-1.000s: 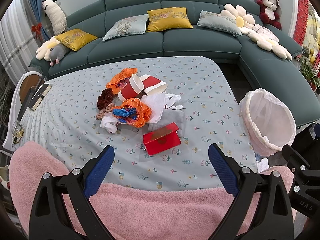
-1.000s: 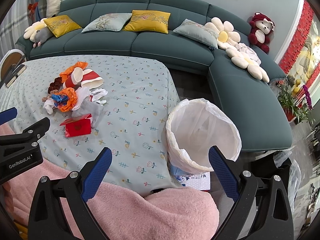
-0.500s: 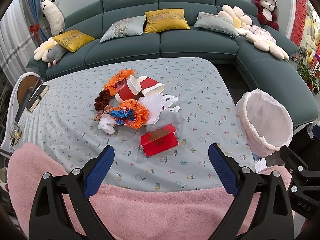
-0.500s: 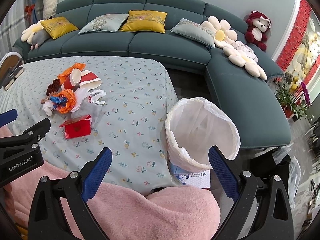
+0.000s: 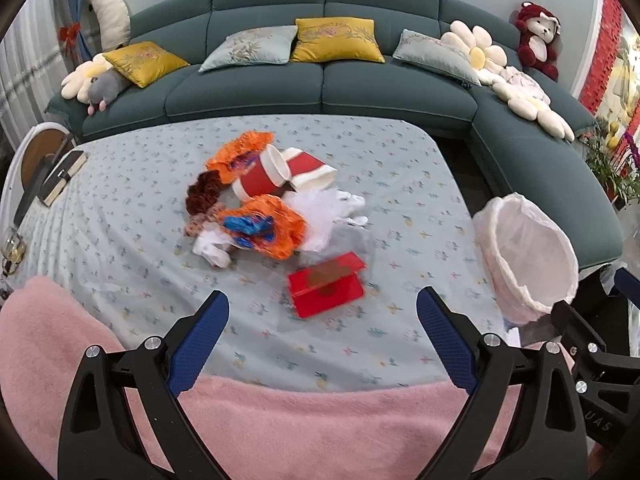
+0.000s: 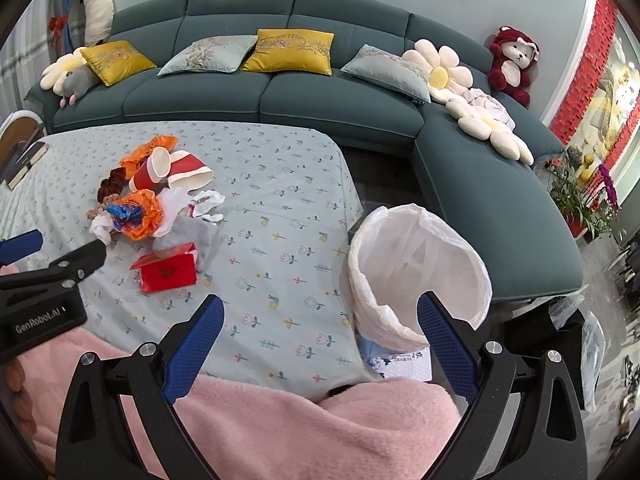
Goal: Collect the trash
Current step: 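Reach the right gripper to the red envelope and grasp it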
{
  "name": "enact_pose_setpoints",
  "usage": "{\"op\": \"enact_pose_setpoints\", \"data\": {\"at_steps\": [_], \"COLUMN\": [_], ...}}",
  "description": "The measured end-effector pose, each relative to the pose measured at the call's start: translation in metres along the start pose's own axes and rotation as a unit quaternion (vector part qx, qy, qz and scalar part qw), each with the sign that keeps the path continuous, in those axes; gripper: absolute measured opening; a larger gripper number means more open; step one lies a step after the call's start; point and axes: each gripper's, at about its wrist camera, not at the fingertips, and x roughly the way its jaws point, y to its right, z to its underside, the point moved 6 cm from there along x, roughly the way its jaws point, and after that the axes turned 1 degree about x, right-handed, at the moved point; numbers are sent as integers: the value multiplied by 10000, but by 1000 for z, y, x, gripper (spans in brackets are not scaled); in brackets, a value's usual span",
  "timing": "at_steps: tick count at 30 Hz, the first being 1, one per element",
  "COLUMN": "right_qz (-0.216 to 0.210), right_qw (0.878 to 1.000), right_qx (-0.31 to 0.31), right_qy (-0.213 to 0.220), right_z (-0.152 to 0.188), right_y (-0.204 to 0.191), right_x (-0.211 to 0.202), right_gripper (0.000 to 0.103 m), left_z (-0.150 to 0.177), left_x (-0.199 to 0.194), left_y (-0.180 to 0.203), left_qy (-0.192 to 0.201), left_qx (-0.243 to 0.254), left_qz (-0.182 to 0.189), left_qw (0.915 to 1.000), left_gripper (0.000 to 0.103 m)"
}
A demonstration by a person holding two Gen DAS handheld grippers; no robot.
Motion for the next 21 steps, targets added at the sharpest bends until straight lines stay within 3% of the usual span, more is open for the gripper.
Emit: {"op": "enact_pose_setpoints", "data": {"at_steps": [5, 10, 15, 21], "right_qz": [-103, -482, -743, -1041], "right_qw": [9999, 9987, 9965, 9913], "right_qx": [21, 86, 133, 513], "right_qy": [-34, -172, -359, -625], "right_z": [-3, -9, -13, -15], "right_y": [-22, -57, -94, -127], "right_x": [10, 27, 51, 87], "right_gripper": [93, 93, 93, 81], "left_z": [-3, -3, -7, -12], "left_x": [16, 35, 52, 83], "left_y": [-30, -63, -90, -122], "left_qy": [-78, -210, -170, -307], "left_qx": [-62, -300, -226, -197], "left_qz": [-125, -200, -295, -338], "left_qw": [9999, 9991, 9992, 9988], "left_gripper": [91, 92, 92, 92]}}
